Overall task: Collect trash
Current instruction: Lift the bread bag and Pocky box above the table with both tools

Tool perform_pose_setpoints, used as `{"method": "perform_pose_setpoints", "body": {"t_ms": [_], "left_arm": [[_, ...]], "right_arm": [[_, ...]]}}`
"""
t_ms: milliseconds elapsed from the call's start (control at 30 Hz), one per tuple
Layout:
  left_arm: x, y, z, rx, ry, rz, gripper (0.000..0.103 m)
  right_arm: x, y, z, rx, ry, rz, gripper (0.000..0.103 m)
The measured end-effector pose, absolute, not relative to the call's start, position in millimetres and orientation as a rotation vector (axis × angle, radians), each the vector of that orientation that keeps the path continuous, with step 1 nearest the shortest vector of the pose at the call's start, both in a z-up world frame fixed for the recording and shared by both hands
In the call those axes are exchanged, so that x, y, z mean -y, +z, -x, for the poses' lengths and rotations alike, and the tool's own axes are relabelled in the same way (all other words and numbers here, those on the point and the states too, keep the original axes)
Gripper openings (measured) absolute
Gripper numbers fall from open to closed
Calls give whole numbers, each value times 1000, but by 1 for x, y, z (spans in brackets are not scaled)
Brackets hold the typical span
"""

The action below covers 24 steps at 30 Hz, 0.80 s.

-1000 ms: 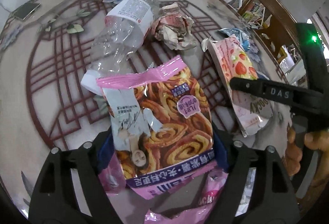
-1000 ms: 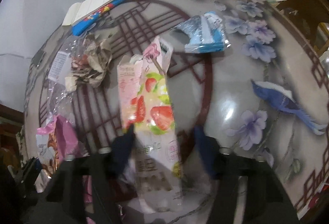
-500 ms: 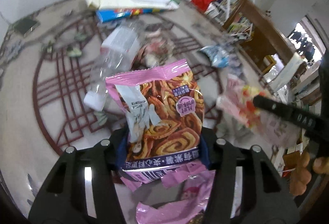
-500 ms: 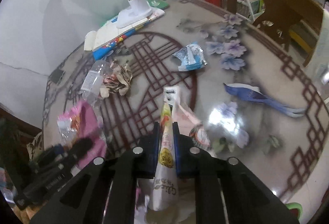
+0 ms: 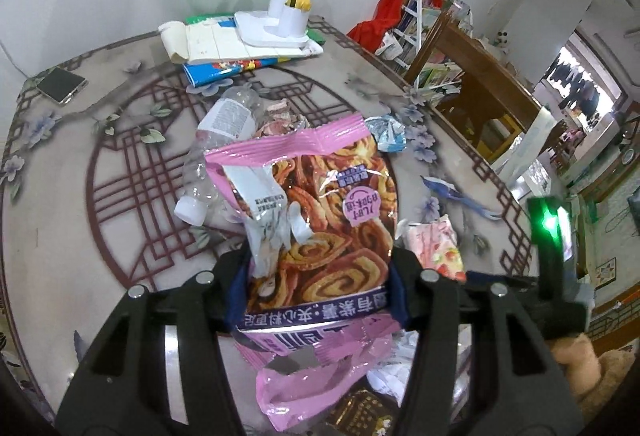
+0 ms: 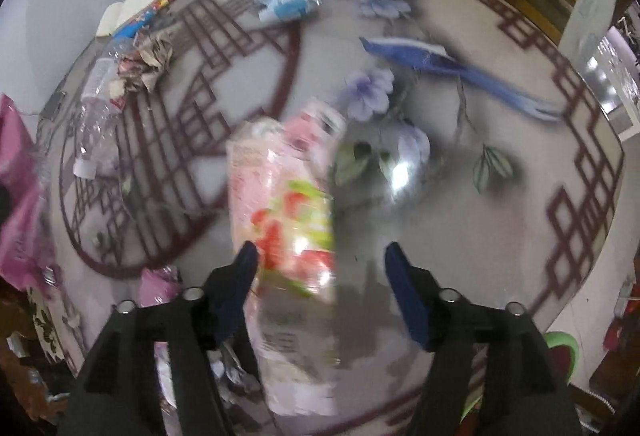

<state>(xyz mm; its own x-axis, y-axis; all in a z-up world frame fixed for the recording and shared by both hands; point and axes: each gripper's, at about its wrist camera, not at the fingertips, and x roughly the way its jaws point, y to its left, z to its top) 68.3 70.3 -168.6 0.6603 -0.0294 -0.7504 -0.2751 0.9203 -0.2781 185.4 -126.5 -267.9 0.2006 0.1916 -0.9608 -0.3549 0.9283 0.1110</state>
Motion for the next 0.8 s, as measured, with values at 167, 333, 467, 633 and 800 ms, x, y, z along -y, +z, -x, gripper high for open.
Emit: {"method": "perform_pose_setpoints", "body": {"t_ms": [167, 333, 467, 633, 800], "left_arm": [[-62, -153, -65, -810, 128, 357, 53], [-53, -134, -62, -771, 102, 332, 53], [-47, -117, -59, -735, 78, 327, 53], [-31, -93, -55, -684, 41, 296, 53], [-13, -70, -52, -630, -8, 264, 53]], "right_arm": [[130, -276, -174, -1337, 419, 115, 33], [145, -249, -161, -1262, 433, 26, 32], [164, -207, -145, -1153, 443, -57, 32], [186, -147, -125, -985, 429, -138, 32], [203, -99, -107, -843, 419, -176, 32]]}}
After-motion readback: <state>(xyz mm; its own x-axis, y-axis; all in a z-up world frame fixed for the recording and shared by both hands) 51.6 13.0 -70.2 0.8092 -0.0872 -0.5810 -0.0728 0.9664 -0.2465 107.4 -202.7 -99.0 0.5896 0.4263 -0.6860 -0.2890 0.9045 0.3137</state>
